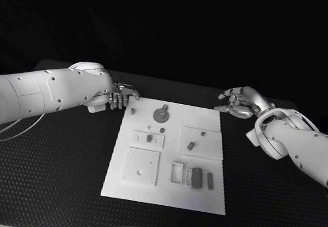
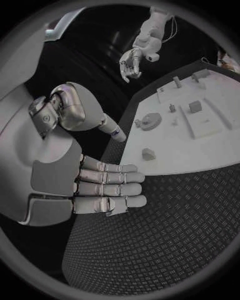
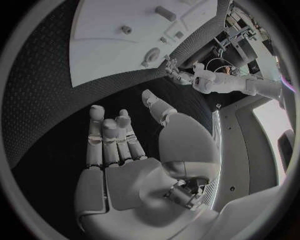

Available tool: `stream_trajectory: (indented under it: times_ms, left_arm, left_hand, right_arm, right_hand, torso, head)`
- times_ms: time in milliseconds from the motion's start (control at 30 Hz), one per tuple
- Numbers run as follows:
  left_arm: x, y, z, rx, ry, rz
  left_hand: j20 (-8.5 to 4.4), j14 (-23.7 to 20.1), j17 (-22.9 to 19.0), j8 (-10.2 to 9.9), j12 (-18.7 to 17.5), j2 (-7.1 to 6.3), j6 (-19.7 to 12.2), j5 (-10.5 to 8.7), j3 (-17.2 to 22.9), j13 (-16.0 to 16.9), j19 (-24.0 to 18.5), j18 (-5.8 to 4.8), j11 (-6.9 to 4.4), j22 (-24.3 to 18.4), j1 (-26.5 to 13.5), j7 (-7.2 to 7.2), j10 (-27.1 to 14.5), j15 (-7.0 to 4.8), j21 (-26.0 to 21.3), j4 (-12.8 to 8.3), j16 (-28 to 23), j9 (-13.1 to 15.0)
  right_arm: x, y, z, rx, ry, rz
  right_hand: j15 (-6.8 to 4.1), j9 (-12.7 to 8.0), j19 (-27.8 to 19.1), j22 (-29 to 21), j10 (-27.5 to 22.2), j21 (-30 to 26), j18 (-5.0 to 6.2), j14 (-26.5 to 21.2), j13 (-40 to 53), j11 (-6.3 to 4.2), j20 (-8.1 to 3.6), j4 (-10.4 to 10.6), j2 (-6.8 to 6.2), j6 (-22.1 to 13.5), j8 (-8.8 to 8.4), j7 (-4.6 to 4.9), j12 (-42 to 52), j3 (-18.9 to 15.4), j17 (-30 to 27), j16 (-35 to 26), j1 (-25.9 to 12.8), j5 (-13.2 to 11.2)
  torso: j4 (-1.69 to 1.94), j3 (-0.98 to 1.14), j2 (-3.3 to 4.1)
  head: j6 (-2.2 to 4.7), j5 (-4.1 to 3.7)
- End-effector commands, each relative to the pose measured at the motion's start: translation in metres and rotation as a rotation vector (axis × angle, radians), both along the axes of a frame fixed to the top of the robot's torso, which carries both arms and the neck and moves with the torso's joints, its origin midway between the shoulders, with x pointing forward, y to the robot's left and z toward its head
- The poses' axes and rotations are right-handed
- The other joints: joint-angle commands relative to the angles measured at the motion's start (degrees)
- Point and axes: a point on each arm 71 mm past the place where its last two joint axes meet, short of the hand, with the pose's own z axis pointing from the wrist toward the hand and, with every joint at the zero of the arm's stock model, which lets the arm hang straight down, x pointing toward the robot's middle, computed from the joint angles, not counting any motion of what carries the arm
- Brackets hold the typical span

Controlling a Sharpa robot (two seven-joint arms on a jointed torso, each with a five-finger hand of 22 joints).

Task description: Assemble the parts on the task board

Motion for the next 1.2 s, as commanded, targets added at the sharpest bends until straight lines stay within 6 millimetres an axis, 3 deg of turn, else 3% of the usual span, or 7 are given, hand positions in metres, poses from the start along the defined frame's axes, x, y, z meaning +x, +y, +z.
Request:
stream_trajectory:
  times_ms: [33, 67, 167, 267, 600, 1200]
  left_arm:
    - [-0.001, -0.005, -0.002, 0.015, 0.041, -0.038]
    - [-0.001, -0.006, -0.002, 0.007, 0.051, -0.041]
    - [-0.002, -0.01, -0.003, -0.011, 0.062, -0.048]
    - [-0.001, -0.011, -0.003, -0.023, 0.07, -0.044]
    - [0.0, -0.014, -0.005, -0.009, 0.103, -0.048]
    - [0.003, -0.015, -0.006, 0.004, 0.1, -0.054]
  left_hand:
    - [-0.06, 0.5, 0.2, 0.4, 0.4, 1.02, 0.6, 0.22, 0.2, 0.1, 0.6, -0.45, -0.21, 0.4, 0.3, -0.17, 0.5, -0.21, 0.3, -0.7, 0.4, 0.2]
    - [-0.22, 0.8, 0.2, 0.0, 0.4, 1.68, 1.1, -0.16, 0.4, 0.0, 0.7, -0.56, -0.34, 0.7, 0.9, -0.36, 0.7, -0.39, 0.3, -1.4, 0.4, 0.0]
    - [-0.59, 1.7, -0.4, -2.6, -0.7, 0.97, 3.3, -2.89, 1.6, -1.0, 0.9, -0.97, -0.51, 1.0, 3.6, -0.69, 1.9, -0.67, -0.3, -1.2, -0.4, -0.8]
    - [-0.69, 2.1, -0.5, -3.8, -1.2, 1.16, 4.2, -3.92, 1.3, -1.4, 1.2, -1.15, -0.57, 1.1, 4.2, -0.8, 2.4, -0.77, -0.7, -0.7, -0.7, -0.9]
    - [-0.81, 2.4, -0.6, -4.7, -1.5, 1.93, 4.7, -3.87, 1.3, -1.7, 1.4, -1.22, -0.63, 1.1, 4.8, -0.84, 2.8, -0.86, -1.0, -0.5, -0.9, -0.8]
    - [-0.77, 2.3, -0.7, -5.6, -1.9, 2.19, 4.7, -4.17, 1.1, -1.8, 1.3, -1.37, -0.48, 1.2, 5.6, -0.66, 2.7, -0.76, -1.5, -1.0, -1.2, -0.5]
  right_arm:
    - [-0.001, 0.001, 0.0, 0.0, -0.001, 0.012]
    - [-0.001, 0.001, 0.0, 0.0, -0.001, 0.011]
    - [-0.001, 0.002, 0.0, 0.001, -0.001, 0.012]
    - [-0.001, 0.002, 0.0, 0.001, -0.001, 0.013]
    - [-0.001, 0.002, 0.0, 0.001, -0.001, 0.013]
    - [-0.001, 0.004, 0.0, 0.003, -0.001, 0.016]
  right_hand:
    - [-0.52, -0.1, -0.3, 0.9, -0.6, -0.3, 0.68, 0.0, -0.1, -0.02, 0.04, 0.1, -0.09, -0.1, 0.24, 0.63, 0.3, 0.1, -0.1, 0.3, -0.4, 0.0]
    - [-0.52, -0.1, -0.3, 0.9, -0.6, -0.3, 0.68, 0.0, -0.1, -0.02, 0.04, 0.1, -0.08, -0.1, 0.24, 0.63, 0.3, 0.1, -0.1, 0.3, -0.4, 0.0]
    - [-0.52, -0.1, -0.3, 0.9, -0.6, -0.3, 0.69, 0.0, -0.1, -0.02, 0.04, 0.1, -0.07, -0.1, 0.24, 0.63, 0.3, 0.1, -0.1, 0.3, -0.3, 0.0]
    - [-0.52, -0.1, -0.3, 0.9, -0.6, -0.3, 0.68, 0.0, -0.1, -0.02, 0.03, 0.1, -0.07, -0.1, 0.24, 0.63, 0.3, 0.1, -0.1, 0.3, -0.3, 0.0]
    - [-0.52, -0.1, -0.3, 0.9, -0.6, -0.3, 0.68, 0.0, -0.1, -0.02, 0.03, 0.0, -0.08, -0.1, 0.25, 0.64, 0.3, 0.1, -0.1, 0.3, -0.3, 0.0]
    - [-0.52, -0.1, -0.3, 0.9, -0.6, -0.3, 0.68, 0.0, -0.2, -0.01, 0.04, 0.0, -0.07, -0.1, 0.27, 0.64, 0.3, 0.1, -0.1, 0.4, -0.3, 0.0]
  torso:
    - [0.02, 0.0, 0.01]
    - [0.02, 0.01, 0.01]
    - [0.01, 0.01, 0.03]
    - [-0.02, 0.02, 0.0]
    - [-0.09, 0.04, 0.07]
    - [-0.01, -0.04, 0.06]
  head:
    - [-0.05, -0.05]
    - [-0.06, -0.05]
    - [-0.08, -0.06]
    - [-0.1, -0.07]
    - [-0.21, -0.12]
    - [-0.56, -0.44]
